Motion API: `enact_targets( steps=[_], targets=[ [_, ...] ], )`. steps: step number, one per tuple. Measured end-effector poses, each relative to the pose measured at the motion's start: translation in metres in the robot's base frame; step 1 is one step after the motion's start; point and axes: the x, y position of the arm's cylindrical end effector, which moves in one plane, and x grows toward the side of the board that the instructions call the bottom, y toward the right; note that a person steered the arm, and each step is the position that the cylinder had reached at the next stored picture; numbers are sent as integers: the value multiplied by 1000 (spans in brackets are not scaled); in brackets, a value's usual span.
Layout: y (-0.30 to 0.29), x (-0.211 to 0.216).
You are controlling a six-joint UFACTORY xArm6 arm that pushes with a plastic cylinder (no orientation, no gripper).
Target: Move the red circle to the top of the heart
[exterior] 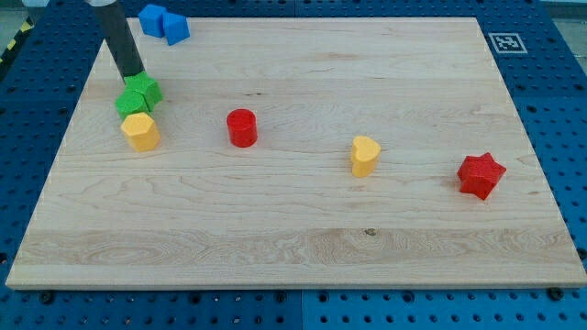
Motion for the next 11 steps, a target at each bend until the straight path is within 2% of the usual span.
enact_targets(
  steps=[2,3,4,5,7,8,9,10,11],
  targets=[
    [0,-5],
    [24,-25],
    [77,-26],
    [114,2],
    [115,79],
    [175,96],
    [241,83],
    [234,82],
    [221,103]
  ],
)
